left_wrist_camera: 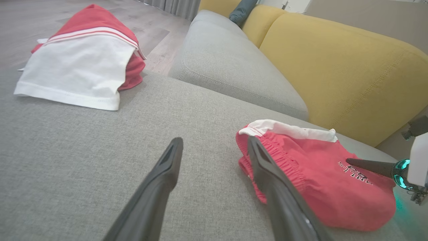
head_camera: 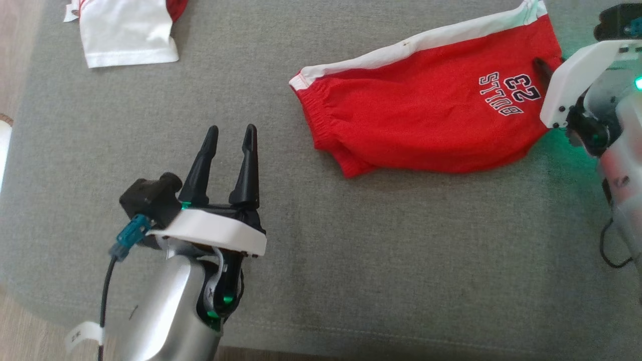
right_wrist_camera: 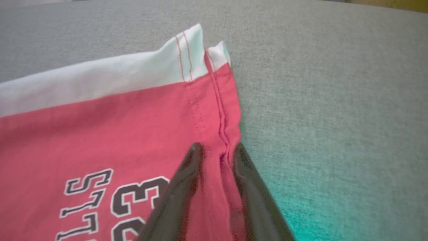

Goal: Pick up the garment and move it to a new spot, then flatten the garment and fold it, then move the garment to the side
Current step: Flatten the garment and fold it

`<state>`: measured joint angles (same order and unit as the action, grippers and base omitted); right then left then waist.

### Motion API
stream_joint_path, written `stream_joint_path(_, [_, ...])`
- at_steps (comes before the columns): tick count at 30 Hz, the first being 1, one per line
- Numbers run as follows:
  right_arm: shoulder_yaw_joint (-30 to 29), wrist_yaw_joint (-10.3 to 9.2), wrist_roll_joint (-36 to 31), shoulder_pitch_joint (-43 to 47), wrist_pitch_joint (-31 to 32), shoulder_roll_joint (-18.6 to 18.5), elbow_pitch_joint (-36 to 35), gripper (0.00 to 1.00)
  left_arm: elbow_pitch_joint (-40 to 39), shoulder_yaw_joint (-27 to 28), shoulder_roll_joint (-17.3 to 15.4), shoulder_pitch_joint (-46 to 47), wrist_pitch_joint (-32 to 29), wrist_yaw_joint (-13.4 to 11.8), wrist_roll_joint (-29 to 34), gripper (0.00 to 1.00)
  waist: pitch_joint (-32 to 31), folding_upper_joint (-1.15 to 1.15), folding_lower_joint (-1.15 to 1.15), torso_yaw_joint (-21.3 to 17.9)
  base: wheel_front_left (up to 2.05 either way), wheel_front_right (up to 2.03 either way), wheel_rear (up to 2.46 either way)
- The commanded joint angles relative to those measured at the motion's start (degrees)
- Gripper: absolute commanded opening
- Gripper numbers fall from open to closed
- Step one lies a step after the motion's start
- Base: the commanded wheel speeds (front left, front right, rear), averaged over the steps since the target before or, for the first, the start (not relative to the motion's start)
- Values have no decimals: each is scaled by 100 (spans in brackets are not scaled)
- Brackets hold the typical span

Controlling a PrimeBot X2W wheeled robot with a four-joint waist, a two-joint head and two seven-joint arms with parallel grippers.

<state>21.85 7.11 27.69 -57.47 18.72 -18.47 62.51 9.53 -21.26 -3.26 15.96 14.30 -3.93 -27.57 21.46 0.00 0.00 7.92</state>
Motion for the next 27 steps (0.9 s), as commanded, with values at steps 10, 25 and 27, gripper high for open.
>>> stream_joint_path(10, [578,37,609,507,-193,-346,-773,0,-185,391,3,-18,70,114,323,100,-158,0,0,-392,0,0,0])
stream_joint_path(25, [850,37,1018,910,-833,-648,-1161,0,-60,451,-27,-220,70,187,662,100,-513,0,0,-1411,0,0,0])
stream_joint_path(27, [856,37,1038,927,-891,-637,-1162,0,-39,446,-29,-223,70,191,672,100,-528,0,0,-1476,0,0,0])
